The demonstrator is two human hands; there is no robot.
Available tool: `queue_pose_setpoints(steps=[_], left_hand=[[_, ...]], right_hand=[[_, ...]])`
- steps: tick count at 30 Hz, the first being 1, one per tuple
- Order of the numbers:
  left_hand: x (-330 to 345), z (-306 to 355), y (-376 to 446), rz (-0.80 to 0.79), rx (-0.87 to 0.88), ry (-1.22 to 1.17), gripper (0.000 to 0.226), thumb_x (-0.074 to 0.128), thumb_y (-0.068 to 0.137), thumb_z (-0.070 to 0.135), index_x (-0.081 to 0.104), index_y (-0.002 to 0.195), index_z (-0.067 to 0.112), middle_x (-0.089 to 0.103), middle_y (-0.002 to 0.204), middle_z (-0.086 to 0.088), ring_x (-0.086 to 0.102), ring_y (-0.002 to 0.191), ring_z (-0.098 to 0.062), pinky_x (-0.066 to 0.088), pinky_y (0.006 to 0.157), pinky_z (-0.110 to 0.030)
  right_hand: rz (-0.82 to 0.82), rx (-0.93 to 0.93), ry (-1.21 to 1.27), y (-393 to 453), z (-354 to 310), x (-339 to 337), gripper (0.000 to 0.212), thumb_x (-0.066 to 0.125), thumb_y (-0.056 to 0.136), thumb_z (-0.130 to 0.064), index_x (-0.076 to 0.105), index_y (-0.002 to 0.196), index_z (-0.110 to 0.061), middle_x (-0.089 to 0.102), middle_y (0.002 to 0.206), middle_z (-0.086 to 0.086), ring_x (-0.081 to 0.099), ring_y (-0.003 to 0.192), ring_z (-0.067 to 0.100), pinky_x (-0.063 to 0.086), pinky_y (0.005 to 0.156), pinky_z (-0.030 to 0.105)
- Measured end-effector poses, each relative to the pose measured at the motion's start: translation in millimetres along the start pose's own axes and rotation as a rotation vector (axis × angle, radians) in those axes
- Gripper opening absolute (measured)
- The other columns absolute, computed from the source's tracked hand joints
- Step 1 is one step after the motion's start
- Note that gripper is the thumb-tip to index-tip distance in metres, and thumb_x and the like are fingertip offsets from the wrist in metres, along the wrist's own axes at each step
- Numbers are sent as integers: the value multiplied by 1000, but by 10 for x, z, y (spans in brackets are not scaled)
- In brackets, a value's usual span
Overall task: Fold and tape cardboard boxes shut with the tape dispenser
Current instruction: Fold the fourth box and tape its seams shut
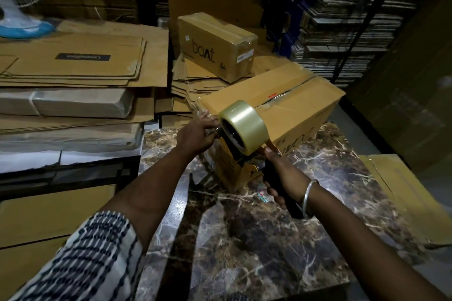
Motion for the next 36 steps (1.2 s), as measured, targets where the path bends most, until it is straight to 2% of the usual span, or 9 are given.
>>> queue_pose_setpoints(steps=[3,5,10,13,17,21,25,30,36], left_hand=[[-1,4,-8,-1,-15,-10,27,70,92,20,75,117,29,49,150,1,40,143,-19,48,90,-32],[29,-54,6,-24,-42,-7,27,70,92,28,74,118,32,46,152,1,41,142,-18,48,92,-34],[85,-119,86,-55,14,-32,33,72,91,26,70,122,36,54,145,11,32,147,-18,46,103,-48],[133,-83,24,-89,124,-67,44,68,90,19,64,131,33,51,148,8,32,147,-20,39,107,-57],[314,-129,-77,-129,232,-150,39,71,88,21,67,122,39,54,146,3,50,135,-24,44,99,-63],[317,-126,-23,-76,171,-111,53,72,75,11,69,119,41,55,147,-1,64,117,-25,57,78,-38],[307,-46,-86,-8,177,-71,50,75,72,1,73,108,36,67,130,-8,70,100,-32,52,67,-32],[210,83,-120,36,206,-103,32,76,77,0,80,102,20,71,123,-6,63,120,-32,45,74,-31],[221,79,-120,-13,184,-83,46,73,82,3,72,121,27,60,138,7,44,140,-20,43,92,-31]], right_hand=[[30,2,-15,-73,29,-5,80,35,98,-68,54,126,5,40,57,5,25,43,19,17,46,32],[34,5,-27,-70,42,4,84,37,96,-70,53,123,8,39,57,5,24,44,19,16,48,33],[35,22,6,-56,26,-24,66,34,95,-73,63,94,-13,42,56,4,25,41,18,19,44,27],[23,69,3,-61,41,-42,75,33,90,-80,54,66,-12,40,52,6,26,38,19,20,43,27],[15,52,23,-75,15,-14,69,35,93,-76,59,68,-16,41,53,6,25,39,20,20,43,28],[8,64,-29,-85,-59,-19,73,34,93,-76,53,64,-12,40,52,6,27,37,20,23,40,25],[9,72,-106,-134,-86,-48,74,35,90,-78,50,61,-12,38,51,5,26,39,19,21,42,25],[23,8,-92,-283,49,-154,70,35,95,-71,49,65,-9,39,51,7,28,37,17,23,38,22],[35,-43,28,-332,252,-200,64,34,99,-63,51,66,-11,42,50,3,27,34,15,20,36,21]])
Point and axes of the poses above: each hand's wrist, its own y-axis towards the middle knuckle, its own x-axis out of the palm, z = x × y, the point moved 3 cm from there along y, towards the middle knuckle
